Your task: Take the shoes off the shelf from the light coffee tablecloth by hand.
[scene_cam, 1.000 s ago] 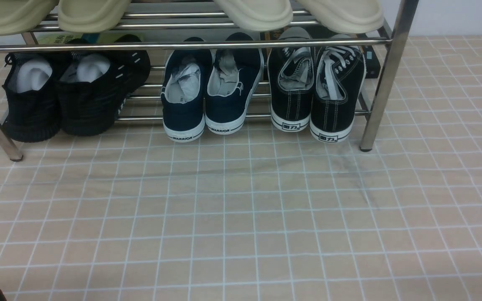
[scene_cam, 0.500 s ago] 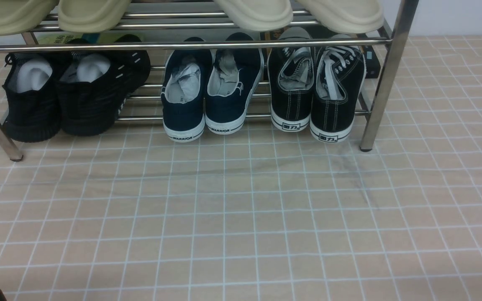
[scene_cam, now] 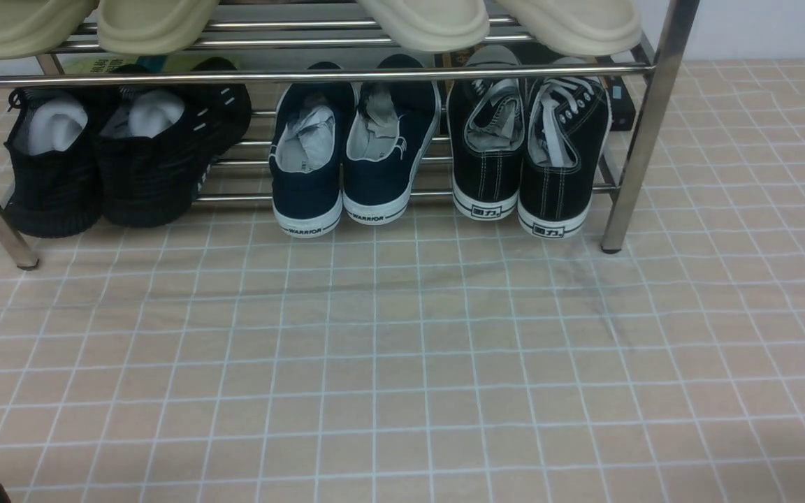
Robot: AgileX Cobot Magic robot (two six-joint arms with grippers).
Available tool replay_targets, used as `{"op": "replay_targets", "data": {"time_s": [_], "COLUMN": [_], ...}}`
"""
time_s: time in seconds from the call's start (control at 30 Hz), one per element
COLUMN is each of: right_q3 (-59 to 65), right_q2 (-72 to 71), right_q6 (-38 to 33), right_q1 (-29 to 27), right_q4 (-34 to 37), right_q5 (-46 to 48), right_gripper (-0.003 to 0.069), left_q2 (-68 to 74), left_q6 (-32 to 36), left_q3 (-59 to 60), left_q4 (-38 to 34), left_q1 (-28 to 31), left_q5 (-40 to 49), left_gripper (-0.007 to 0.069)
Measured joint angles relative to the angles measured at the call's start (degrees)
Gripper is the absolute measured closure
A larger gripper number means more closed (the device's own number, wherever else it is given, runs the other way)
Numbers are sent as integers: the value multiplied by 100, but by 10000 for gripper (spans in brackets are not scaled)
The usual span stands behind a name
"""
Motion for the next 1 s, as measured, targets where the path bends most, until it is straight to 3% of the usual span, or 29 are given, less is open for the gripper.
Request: {"op": "replay_targets", "data": {"time_s": [0.23,0.37,0.5,0.6,0.83,1.0], "right_q3": [0,-240,-1130,-2290,-3907,-4373], "right_q2": [0,0,262,1186,3882,5656], "right_q6": [127,-467,-1400,-2093,-2277,-2692], "right_q1": [0,0,0,0,5,81], "right_q4": [509,459,146,-387,-1172,-636], "right_q5": [-119,-101,-118,91,2671,3731], "right_gripper": [419,440,522,640,664,659], "left_q2": [0,0,0,0,0,0], "left_q6": [0,0,0,0,0,0], "left_q3": [0,0,0,0,0,0], "left_q4": [0,0,0,0,5,5], "left_q1": [0,0,0,0,0,0], "left_q5": [0,0,0,0,0,0], "left_gripper": [384,384,384,384,384,384]}}
